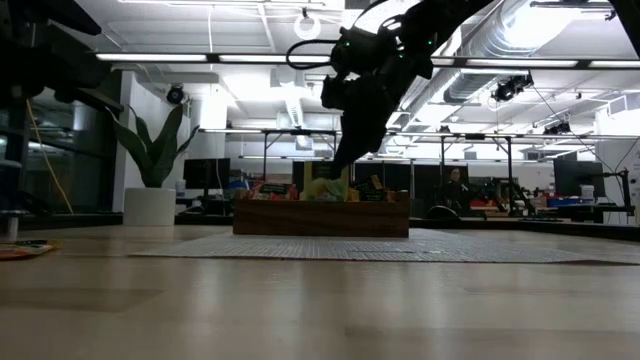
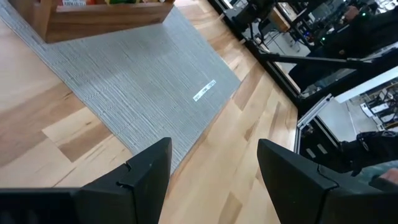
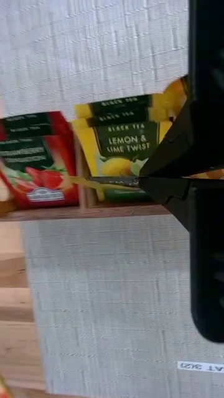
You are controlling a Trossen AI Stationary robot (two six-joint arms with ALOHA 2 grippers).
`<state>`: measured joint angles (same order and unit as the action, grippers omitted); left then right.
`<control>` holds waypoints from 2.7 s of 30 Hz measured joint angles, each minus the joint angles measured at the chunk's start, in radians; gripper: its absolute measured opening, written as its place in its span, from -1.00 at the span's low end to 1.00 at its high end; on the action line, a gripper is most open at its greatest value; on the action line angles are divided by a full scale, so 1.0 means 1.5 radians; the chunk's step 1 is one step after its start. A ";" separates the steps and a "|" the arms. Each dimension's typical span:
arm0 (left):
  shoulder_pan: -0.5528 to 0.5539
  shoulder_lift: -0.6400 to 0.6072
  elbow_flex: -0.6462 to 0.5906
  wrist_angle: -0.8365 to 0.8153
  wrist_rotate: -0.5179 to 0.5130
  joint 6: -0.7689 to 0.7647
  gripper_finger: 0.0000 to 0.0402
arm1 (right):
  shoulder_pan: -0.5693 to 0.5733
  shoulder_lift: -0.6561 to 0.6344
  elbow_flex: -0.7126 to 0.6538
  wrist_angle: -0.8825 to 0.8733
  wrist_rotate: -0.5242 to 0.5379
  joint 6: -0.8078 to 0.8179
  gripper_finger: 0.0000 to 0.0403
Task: Pick & Place Tea
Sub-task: Put the yellow tea bag into the middle section of the wooden organizer, then put the orange tea bag into the right section of the wooden organizer
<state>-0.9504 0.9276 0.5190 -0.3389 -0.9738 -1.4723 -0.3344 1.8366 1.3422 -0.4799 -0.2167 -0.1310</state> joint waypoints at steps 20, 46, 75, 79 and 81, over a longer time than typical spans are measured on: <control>0.000 0.000 0.000 -0.002 0.035 -0.023 0.18 | -0.001 0.017 0.000 0.028 -0.030 0.042 -1.00; 0.000 0.000 0.000 -0.011 0.085 -0.022 0.18 | -0.002 0.013 0.009 0.008 -0.034 0.054 -0.21; 0.001 -0.003 0.000 -0.227 0.233 -0.190 0.18 | 0.211 0.011 0.214 0.004 0.122 0.229 -0.98; 0.001 -0.004 0.000 -0.292 0.307 -0.270 0.18 | 0.269 0.015 0.156 0.144 0.158 0.313 -0.99; 0.001 -0.005 0.000 -0.296 0.330 -0.281 0.18 | 0.293 0.023 0.124 0.198 0.169 0.357 -0.99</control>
<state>-0.9482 0.9203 0.5190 -0.7830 -0.4788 -1.8938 0.1050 1.8706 1.5286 -0.1827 0.0373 0.4042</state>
